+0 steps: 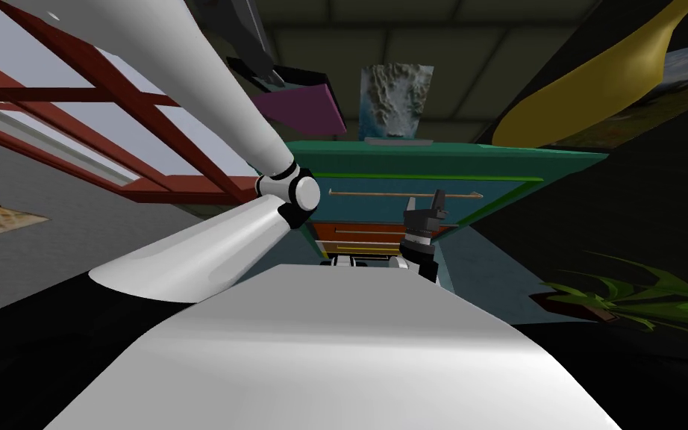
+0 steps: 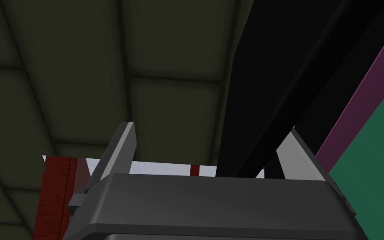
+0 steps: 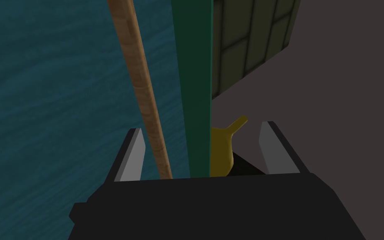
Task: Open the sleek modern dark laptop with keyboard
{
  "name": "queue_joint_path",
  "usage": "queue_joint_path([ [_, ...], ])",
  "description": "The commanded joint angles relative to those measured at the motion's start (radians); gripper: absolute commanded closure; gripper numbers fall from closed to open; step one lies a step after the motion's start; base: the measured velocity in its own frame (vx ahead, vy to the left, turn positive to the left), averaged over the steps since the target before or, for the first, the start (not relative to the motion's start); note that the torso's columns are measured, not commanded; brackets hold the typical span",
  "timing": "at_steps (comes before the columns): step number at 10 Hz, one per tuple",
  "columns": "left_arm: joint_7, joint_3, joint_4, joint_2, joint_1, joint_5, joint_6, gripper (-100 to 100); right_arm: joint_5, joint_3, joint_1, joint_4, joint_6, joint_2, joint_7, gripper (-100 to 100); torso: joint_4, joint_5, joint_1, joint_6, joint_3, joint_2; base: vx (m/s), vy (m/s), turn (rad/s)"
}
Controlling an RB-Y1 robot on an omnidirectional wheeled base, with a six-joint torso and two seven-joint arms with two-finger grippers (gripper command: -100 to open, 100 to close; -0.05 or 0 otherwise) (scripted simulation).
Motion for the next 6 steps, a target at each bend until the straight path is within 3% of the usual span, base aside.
queue_joint_path([
  [1,0.0,0.001,0.002,0.001,-0.002,0.0,0.002,0,0.0,0.0,0.0,0.0,0.0,0.0,0.0,0,-0.001,0.0,0.0,0.0,0.0,0.0,0.0,0.0,0.0],
  [6,0.0,0.001,0.003,0.0,0.0,0.0,0.003,0,0.0,0.0,0.0,0.0,0.0,0.0,0.0,0,-0.002,0.0,0.0,0.0,-0.002,-0.003,0.0,0.0,0.0],
])
